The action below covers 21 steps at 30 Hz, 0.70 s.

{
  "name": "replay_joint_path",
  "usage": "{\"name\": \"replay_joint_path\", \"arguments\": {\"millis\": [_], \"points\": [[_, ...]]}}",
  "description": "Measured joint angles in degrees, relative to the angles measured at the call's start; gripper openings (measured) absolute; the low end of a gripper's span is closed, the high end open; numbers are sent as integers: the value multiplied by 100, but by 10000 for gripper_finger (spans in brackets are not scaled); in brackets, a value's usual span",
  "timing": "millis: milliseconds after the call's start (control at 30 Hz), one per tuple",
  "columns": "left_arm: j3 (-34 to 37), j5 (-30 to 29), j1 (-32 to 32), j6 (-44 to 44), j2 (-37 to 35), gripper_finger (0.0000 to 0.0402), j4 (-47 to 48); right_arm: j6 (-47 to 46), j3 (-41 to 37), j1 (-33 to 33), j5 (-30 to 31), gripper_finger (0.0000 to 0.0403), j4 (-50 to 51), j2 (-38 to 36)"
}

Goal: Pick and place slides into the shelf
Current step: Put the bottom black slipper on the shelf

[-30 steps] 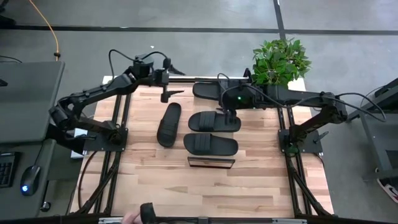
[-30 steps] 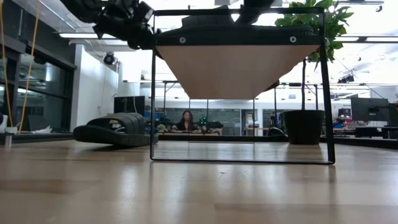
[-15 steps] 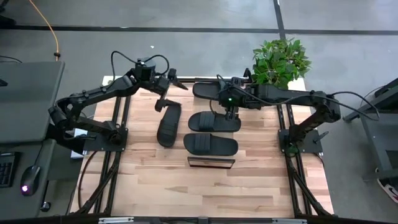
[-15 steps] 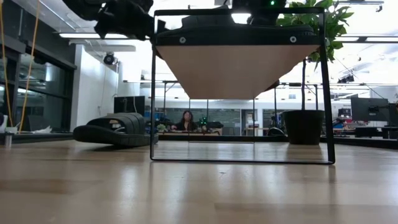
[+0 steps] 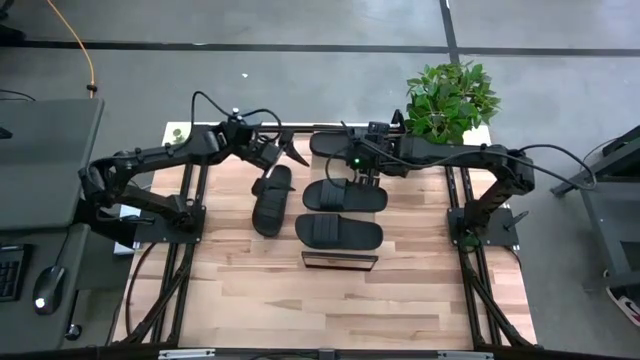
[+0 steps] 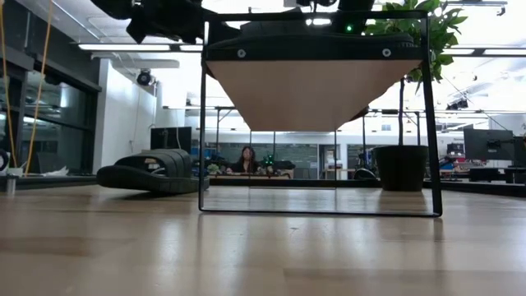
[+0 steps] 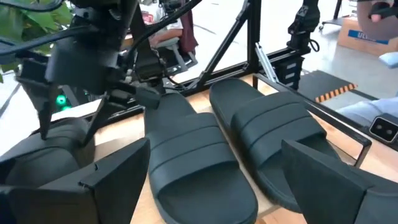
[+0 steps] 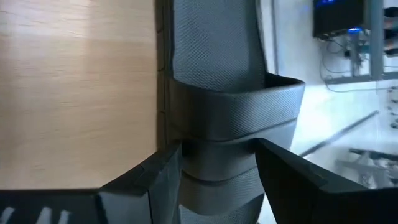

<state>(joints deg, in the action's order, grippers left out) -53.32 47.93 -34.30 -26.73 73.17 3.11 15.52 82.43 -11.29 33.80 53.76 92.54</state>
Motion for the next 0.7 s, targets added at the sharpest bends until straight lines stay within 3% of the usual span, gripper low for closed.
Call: {"name": "replay_joint_path", "arguments": {"millis": [467,700], "points": [[0,-101,30,22,0,342,41,-8,0,-5,505,195,-261,8],[2,-101,28,45,2,342,133,-15,0,-9,-58,195,-278,8]]}}
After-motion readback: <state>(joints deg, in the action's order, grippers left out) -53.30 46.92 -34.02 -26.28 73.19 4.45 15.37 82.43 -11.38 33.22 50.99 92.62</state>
